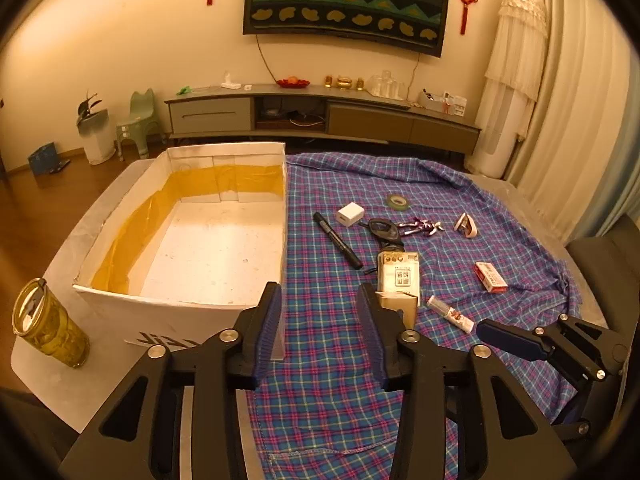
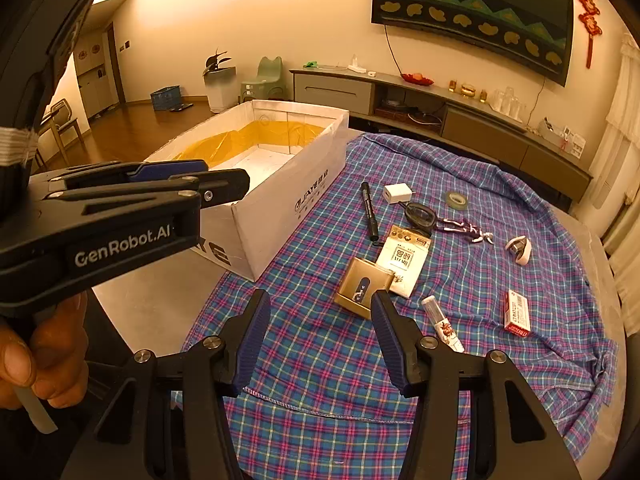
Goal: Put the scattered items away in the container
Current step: 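Grasp the gold tin with the left tool while the right tool grasps the clear tube, then carry the gold tin and clear tube over the white box with both tools, then open both tools to drop the tin and tube into the box, then move both open tools back over the items on the shirt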
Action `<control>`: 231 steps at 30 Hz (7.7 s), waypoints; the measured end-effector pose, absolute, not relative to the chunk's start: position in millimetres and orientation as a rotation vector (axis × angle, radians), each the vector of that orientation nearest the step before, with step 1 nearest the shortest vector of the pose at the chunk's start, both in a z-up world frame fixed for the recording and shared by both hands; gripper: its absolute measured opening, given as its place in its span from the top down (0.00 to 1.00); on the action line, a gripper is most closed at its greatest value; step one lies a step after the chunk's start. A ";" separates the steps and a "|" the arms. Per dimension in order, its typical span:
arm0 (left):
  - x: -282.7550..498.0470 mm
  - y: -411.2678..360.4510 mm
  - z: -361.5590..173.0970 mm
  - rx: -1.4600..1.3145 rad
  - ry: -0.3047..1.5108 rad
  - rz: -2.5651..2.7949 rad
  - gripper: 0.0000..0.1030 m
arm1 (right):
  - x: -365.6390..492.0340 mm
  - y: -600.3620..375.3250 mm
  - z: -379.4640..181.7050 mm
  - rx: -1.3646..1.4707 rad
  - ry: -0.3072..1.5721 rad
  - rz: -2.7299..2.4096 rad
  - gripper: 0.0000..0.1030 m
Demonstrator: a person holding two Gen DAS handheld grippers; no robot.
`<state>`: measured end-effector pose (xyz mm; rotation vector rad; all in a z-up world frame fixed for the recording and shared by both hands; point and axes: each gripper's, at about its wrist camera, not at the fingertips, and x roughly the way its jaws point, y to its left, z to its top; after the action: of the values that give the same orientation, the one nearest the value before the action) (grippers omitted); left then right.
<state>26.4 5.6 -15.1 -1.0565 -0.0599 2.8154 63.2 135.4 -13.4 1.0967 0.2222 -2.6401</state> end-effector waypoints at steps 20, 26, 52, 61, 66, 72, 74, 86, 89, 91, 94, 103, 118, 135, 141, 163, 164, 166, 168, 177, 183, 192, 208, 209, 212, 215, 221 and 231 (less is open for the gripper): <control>-12.2 84.9 -76.4 -1.225 0.108 2.559 0.53 | 24.3 235.2 -89.7 1.256 0.063 -2.561 0.41; -35.0 98.4 -108.4 -1.305 0.089 2.542 0.53 | 1.8 250.2 -111.7 1.300 0.076 -2.558 0.41; -62.6 89.6 -149.1 -1.297 -0.163 2.579 0.50 | -31.4 254.0 -139.0 1.329 0.110 -2.490 0.80; -49.7 86.6 -115.0 -1.172 -0.126 2.603 0.50 | -19.9 248.9 -118.2 1.260 -0.016 -2.473 0.80; -45.3 77.1 -97.1 -1.113 -0.151 2.615 0.50 | -13.0 237.9 -108.4 1.217 -0.038 -2.454 0.80; -40.3 63.0 -80.7 -1.072 -0.198 2.621 0.50 | -7.0 231.2 -96.6 1.175 -0.094 -2.448 0.80; -38.5 58.1 -74.7 -1.052 -0.214 2.628 0.50 | -6.1 228.9 -92.3 1.163 -0.119 -2.448 0.80; -36.4 15.6 -46.5 -0.984 -0.344 2.671 0.50 | -3.5 191.6 -47.0 1.059 -0.199 -2.449 0.80; -35.8 2.5 -40.2 -0.965 -0.380 2.688 0.50 | -6.3 180.0 -38.9 1.045 -0.211 -2.440 0.80; -35.2 -6.1 -35.8 -0.952 -0.402 2.700 0.50 | -8.9 171.1 -34.3 1.041 -0.205 -2.433 0.80; -34.0 -20.3 -29.3 -0.935 -0.437 2.715 0.50 | -11.3 160.1 -26.8 1.033 -0.192 -2.428 0.80; -33.8 -54.6 -18.6 -0.916 -0.504 2.748 0.50 | -21.8 133.1 -10.0 1.019 -0.194 -2.401 0.80; -57.4 -98.6 -10.6 -0.939 -0.594 2.800 0.50 | -46.2 92.8 11.5 1.007 -0.162 -2.349 0.80; -137.6 -121.0 -32.6 -1.085 -0.649 2.826 0.50 | -116.8 73.3 6.7 1.086 -0.181 -2.313 0.80; -160.1 -126.2 -38.1 -1.129 -0.663 2.834 0.50 | -143.8 65.6 3.1 1.118 -0.136 -2.316 0.80; -238.7 -158.6 -89.3 -1.396 -0.850 2.752 0.50 | -230.3 20.3 -15.5 1.218 0.130 -2.337 0.80; -240.3 -160.8 -92.7 -1.413 -0.882 2.740 0.50 | -234.7 19.0 -16.5 1.227 0.137 -2.336 0.80; -241.2 -163.7 -97.4 -1.435 -0.931 2.722 0.50 | -242.8 16.8 -19.2 1.247 0.150 -2.334 0.80; -243.2 -164.6 -100.5 -1.453 -0.961 2.713 0.50 | -249.9 14.7 -23.0 1.266 0.163 -2.338 0.80; -251.3 -176.8 -119.1 -1.521 -1.163 2.638 0.50 | -276.8 6.3 -39.6 1.350 0.214 -2.336 0.80; -257.7 -177.0 -125.7 -1.536 -1.159 2.611 0.50 | -285.1 -1.0 -47.0 1.388 0.265 -2.332 0.80; -259.7 -183.7 -136.2 -1.588 -1.180 2.622 0.49 | -296.4 -3.1 -53.4 1.442 0.282 -2.337 0.80; -247.7 -192.0 -137.9 -1.588 -1.217 2.606 0.40 | -288.0 12.9 -49.7 1.453 0.225 -2.337 0.77; -247.4 -191.9 -137.4 -1.588 -1.213 2.607 0.40 | -287.1 14.7 -48.3 1.452 0.218 -2.336 0.76; -246.4 -188.4 -133.2 -1.587 -1.196 2.618 0.40 | -282.5 20.8 -43.3 1.442 0.187 -2.336 0.76; -244.7 -182.4 -128.8 -1.582 -1.184 2.630 0.40 | -274.6 26.9 -38.3 1.428 0.157 -2.329 0.75; -234.3 -171.3 -110.3 -1.536 -1.145 2.669 0.40 | -250.1 37.8 -25.9 1.369 0.099 -2.310 0.75; -199.8 -144.4 -73.8 -1.443 -0.937 2.826 0.40 | -188.8 51.5 3.0 1.178 0.071 -2.297 0.72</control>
<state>-199.8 -144.4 -73.8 -1.4432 -0.9372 2.8261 -188.8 51.5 3.0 1.1776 0.0710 -2.2975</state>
